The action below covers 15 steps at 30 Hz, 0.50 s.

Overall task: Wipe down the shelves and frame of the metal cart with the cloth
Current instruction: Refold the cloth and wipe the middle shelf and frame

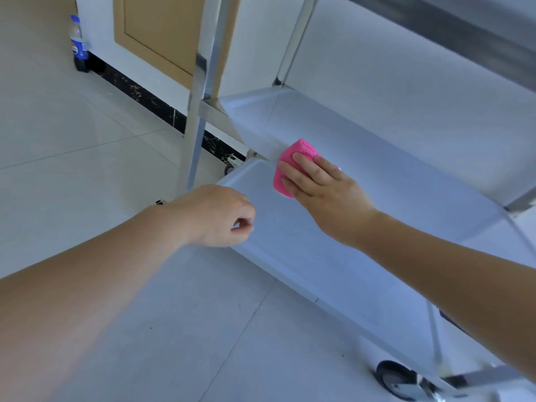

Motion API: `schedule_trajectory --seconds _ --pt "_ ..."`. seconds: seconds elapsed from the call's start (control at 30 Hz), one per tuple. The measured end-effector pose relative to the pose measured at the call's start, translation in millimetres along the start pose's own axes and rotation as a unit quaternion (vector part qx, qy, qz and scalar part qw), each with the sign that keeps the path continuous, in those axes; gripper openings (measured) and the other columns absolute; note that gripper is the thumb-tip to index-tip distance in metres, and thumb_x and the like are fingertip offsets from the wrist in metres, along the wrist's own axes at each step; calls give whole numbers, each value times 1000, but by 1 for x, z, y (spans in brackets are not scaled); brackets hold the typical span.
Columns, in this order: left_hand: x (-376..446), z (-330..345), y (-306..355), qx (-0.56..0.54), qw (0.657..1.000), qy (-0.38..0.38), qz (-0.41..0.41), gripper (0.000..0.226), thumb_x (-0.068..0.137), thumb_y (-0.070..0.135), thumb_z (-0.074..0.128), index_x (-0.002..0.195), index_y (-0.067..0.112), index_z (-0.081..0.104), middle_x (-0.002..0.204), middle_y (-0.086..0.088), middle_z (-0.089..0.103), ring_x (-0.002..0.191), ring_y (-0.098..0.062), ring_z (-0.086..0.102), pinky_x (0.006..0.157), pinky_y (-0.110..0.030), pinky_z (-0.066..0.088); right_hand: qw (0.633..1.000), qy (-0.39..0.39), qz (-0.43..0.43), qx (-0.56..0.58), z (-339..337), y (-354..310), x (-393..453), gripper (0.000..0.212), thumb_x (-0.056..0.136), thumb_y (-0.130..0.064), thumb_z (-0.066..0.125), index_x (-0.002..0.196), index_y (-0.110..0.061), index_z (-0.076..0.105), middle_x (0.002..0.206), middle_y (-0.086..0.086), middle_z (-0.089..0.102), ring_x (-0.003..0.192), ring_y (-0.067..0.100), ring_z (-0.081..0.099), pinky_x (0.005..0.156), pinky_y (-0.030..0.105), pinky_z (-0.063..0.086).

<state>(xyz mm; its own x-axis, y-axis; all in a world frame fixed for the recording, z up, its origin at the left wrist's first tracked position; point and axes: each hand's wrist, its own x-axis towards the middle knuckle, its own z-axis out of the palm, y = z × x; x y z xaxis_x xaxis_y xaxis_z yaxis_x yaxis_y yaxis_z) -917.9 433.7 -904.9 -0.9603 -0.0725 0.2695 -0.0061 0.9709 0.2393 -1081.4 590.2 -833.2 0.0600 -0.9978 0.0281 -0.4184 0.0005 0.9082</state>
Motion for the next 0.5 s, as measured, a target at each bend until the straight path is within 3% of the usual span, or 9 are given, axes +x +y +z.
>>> schedule_trajectory --seconds 0.13,0.5 --pt "10 4 18 20 1000 1 24 37 85 34 46 54 21 31 57 5 40 57 -15 42 54 -29 37 1000 5 10 16 8 3 -32 52 85 -20 39 135 -17 50 146 2 42 134 28 39 111 40 31" --pt "37 16 75 -1 993 5 117 42 85 33 50 52 18 30 51 0 40 50 -16 37 48 -27 27 998 10 41 54 36 10 -134 52 87 -14 43 138 -15 45 147 4 40 135 29 38 112 45 28"
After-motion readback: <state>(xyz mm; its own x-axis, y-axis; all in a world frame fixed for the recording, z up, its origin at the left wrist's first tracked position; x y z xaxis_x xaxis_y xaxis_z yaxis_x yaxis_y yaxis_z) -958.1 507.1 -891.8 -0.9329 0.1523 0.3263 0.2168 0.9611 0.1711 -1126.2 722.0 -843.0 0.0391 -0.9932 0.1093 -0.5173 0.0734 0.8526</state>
